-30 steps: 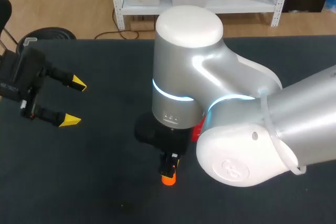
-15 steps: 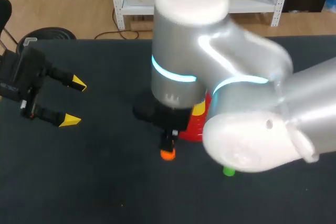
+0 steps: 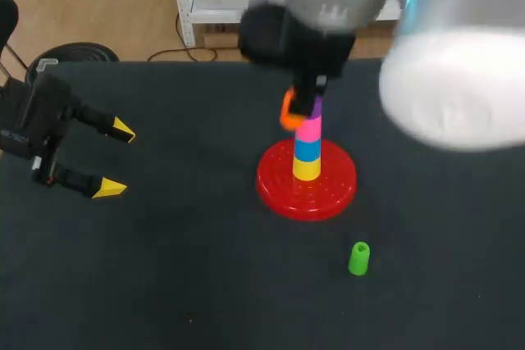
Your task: Pick up and stack the cylinders on the red base in this order: pink,purple,orange,green
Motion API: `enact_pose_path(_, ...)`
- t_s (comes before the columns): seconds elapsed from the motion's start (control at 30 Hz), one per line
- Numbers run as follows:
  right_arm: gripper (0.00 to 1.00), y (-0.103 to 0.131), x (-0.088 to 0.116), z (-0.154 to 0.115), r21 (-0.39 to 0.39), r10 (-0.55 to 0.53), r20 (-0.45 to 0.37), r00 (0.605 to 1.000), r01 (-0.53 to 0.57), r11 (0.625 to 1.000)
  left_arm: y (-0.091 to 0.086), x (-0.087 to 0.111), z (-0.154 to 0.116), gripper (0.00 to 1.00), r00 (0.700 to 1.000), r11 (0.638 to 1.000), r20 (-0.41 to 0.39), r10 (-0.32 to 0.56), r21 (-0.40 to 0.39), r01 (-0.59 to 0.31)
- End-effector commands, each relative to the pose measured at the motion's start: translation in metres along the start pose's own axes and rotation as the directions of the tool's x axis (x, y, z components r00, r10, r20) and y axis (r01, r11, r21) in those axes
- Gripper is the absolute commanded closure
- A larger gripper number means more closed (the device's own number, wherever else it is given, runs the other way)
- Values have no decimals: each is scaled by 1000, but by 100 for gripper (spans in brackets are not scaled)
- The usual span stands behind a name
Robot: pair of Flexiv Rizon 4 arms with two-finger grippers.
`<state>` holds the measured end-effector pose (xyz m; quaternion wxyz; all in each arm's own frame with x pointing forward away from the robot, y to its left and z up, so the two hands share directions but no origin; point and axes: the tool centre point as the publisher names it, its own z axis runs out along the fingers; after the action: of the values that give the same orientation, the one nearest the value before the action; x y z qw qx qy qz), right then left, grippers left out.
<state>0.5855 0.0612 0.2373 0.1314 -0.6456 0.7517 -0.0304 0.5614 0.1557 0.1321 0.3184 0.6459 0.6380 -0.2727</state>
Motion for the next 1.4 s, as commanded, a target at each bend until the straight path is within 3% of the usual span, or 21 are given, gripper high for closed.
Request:
enact_pose_path(0.03, 100, -33, -5, -44, -67, 10, -53, 999, -14, 998, 0, 1, 1, 0, 1000, 1000, 2, 2, -2, -2)
enact_pose_path(0.37, 100, -66, 1, -42, -144, 24, -133, 991, -44, 989, 0, 1, 1, 0, 1000, 1000, 2, 2, -2, -2)
enact_pose_path(0.83, 100, -70, 20, -6, -204, 61, -125, 990, -86, 975, 0, 1, 1, 0, 1000, 1000, 2, 2, -2, -2)
enact_pose_path(1.4, 100, -80, 24, 26, -248, 55, -122, 991, -84, 965, 0, 1, 1, 0, 1000, 1000, 2, 2, -2, -2)
